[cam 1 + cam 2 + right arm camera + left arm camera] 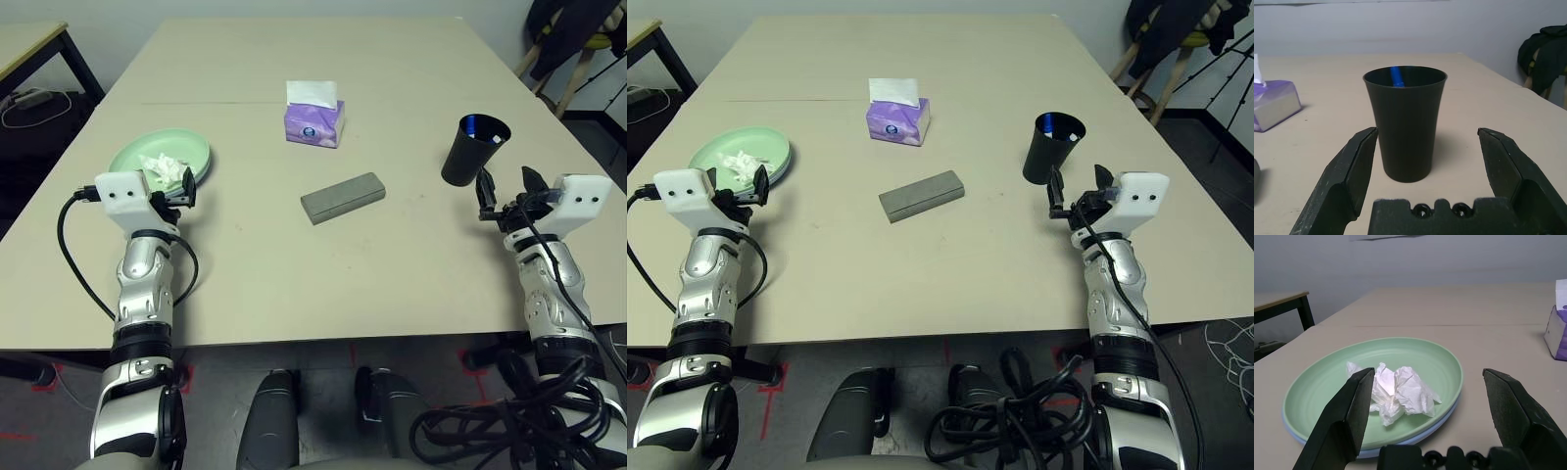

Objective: Organize and tidy the items on the table.

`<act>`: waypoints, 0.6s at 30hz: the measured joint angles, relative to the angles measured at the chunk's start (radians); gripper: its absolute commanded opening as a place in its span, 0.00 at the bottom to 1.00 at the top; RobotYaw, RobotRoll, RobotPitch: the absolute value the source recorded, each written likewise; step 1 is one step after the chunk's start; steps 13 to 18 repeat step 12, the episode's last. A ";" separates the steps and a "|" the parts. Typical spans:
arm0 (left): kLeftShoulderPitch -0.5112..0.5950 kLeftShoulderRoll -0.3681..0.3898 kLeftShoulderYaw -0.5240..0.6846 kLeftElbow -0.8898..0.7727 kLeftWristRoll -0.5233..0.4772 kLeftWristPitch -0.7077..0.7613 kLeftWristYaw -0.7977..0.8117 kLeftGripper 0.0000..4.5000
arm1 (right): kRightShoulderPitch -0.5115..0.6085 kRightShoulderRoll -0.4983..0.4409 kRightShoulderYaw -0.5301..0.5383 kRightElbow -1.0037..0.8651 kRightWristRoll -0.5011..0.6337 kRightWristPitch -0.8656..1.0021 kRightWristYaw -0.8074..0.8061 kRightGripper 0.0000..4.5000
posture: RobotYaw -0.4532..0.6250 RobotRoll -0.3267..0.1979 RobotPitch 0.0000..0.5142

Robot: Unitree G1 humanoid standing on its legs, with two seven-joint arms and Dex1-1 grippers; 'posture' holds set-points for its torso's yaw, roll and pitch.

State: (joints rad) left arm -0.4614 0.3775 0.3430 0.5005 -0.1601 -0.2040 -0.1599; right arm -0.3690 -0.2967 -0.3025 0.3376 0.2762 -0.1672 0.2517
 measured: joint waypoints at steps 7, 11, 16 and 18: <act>0.001 0.016 0.000 0.013 -0.016 0.005 -0.025 1.00 | -0.008 -0.007 0.007 0.004 -0.003 0.006 0.000 0.99 | 0.47 0.62 0.22; 0.003 0.019 0.000 0.013 -0.021 0.008 -0.033 1.00 | -0.012 -0.007 0.010 0.007 -0.003 0.006 0.000 0.99 | 0.47 0.62 0.22; 0.003 0.019 0.000 0.013 -0.022 0.008 -0.034 1.00 | -0.012 -0.007 0.010 0.007 -0.003 0.006 0.000 0.99 | 0.47 0.62 0.22; 0.003 0.019 0.000 0.013 -0.022 0.008 -0.034 1.00 | -0.012 -0.007 0.010 0.007 -0.003 0.006 0.000 0.99 | 0.47 0.62 0.22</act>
